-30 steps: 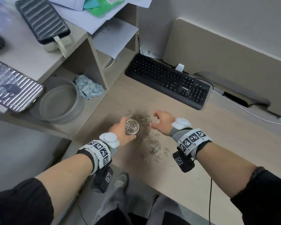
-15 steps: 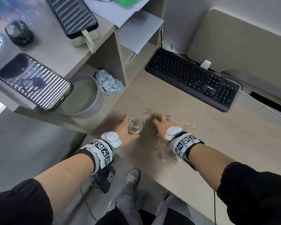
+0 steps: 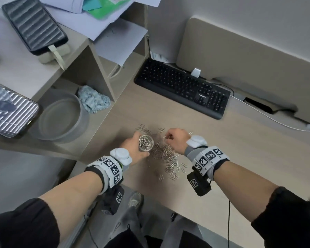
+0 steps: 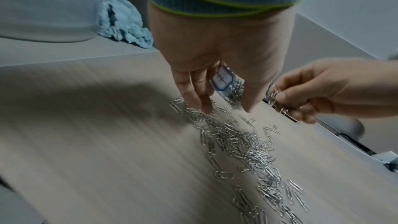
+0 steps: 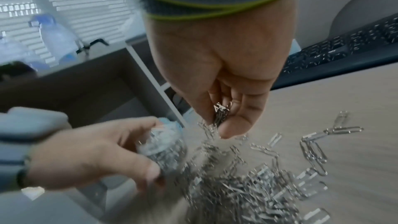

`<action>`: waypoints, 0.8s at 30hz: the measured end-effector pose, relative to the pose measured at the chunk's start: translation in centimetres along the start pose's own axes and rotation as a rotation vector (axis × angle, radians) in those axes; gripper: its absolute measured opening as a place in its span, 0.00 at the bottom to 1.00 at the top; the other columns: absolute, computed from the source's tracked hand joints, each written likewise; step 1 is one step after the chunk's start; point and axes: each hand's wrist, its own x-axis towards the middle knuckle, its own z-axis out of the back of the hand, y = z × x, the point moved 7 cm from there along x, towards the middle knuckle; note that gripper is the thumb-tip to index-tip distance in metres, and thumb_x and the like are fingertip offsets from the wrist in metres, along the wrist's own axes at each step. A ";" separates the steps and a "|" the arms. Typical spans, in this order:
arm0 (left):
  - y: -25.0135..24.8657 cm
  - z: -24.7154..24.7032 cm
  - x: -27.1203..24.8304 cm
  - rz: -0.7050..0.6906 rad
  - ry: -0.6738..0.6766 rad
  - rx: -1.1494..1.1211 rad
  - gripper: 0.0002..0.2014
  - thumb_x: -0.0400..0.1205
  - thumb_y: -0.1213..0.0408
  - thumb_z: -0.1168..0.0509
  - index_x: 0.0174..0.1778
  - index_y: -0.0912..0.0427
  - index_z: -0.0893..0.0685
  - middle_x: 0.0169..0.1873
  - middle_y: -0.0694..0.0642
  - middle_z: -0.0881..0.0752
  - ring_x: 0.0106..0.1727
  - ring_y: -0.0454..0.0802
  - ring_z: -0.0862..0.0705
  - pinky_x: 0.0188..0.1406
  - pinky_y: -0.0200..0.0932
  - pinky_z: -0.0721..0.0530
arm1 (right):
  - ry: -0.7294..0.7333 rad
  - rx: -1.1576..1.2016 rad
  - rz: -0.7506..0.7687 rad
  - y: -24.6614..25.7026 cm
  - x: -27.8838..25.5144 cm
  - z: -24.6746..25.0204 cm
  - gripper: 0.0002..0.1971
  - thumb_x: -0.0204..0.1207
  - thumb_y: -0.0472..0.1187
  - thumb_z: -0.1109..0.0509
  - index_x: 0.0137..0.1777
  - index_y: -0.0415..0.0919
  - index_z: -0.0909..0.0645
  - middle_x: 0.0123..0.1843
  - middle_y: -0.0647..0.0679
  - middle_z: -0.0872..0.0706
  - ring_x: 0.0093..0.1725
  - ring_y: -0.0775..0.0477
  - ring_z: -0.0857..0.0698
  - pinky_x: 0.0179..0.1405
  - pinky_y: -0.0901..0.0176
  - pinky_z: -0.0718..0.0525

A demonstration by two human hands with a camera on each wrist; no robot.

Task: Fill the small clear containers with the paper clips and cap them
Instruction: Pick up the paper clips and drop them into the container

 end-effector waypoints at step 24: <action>-11.5 -2.8 0.9 -0.139 0.059 0.007 0.31 0.68 0.52 0.25 0.63 0.52 0.31 0.44 0.55 0.14 0.44 0.61 0.15 0.43 0.51 0.15 | -0.066 0.238 0.063 0.1 -3.9 8.1 0.07 0.77 0.31 0.34 0.47 0.41 0.16 0.29 0.50 0.16 0.31 0.47 0.15 0.45 0.45 0.11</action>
